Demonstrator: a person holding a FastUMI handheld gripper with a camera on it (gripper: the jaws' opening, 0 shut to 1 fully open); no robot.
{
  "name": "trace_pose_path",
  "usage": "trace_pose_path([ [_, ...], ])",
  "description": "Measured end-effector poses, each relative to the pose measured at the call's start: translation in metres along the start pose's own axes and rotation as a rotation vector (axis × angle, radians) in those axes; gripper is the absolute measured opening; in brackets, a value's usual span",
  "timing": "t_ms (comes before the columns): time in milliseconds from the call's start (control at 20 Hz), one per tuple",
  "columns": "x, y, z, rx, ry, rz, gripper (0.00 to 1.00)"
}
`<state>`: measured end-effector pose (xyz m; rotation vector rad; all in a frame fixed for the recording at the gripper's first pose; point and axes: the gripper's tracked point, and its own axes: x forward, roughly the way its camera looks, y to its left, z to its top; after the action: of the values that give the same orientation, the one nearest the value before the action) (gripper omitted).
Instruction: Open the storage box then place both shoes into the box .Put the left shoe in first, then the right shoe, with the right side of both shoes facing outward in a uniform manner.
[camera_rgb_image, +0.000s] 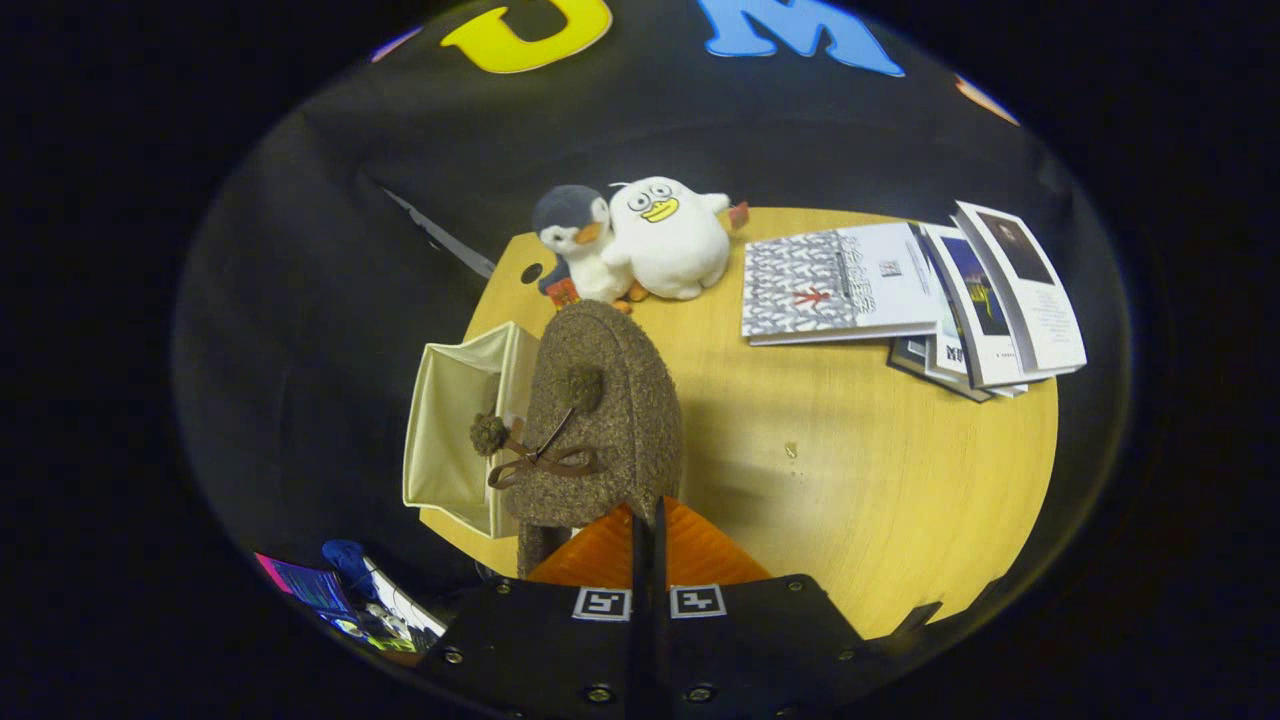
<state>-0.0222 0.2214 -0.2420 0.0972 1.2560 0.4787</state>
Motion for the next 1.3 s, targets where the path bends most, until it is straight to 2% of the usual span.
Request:
trace_pose_path([
  [300, 0.019, 0.085, 0.035, -0.109, -0.006, 0.07, 0.0],
  [700, 0.089, 0.172, 0.033, -0.255, 0.114, 0.143, 0.0],
  [900, 0.132, 0.193, 0.023, -0.326, 0.19, 0.124, 0.0],
  [1300, 0.195, 0.194, -0.001, -0.385, 0.291, 0.036, 0.0],
])
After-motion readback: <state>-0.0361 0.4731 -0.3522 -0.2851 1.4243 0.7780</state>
